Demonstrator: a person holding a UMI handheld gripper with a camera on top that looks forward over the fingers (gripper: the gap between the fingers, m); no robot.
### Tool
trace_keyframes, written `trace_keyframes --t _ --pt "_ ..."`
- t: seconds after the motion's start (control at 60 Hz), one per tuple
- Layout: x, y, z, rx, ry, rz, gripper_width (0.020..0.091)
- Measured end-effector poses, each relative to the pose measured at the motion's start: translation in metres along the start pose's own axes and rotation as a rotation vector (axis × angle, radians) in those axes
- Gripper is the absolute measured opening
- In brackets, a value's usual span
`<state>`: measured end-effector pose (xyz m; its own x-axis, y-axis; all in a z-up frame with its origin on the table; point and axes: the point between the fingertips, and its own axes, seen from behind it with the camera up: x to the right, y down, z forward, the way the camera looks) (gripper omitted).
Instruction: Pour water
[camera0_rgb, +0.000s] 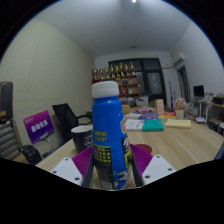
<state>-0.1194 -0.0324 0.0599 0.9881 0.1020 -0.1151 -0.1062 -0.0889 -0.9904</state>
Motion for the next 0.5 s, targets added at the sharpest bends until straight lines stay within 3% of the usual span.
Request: trace_keyframes --t 0.1,0.25,0.5 --pt "0.0 0.005 0.004 -0.011 -0.022 0.019 0.0621" --pt "0.004 -0.002 0.002 0.007 -0.008 -0.064 0.0532" --pt "0.042 -0.109 0.042 0.105 0.075 -0.753 0.0507"
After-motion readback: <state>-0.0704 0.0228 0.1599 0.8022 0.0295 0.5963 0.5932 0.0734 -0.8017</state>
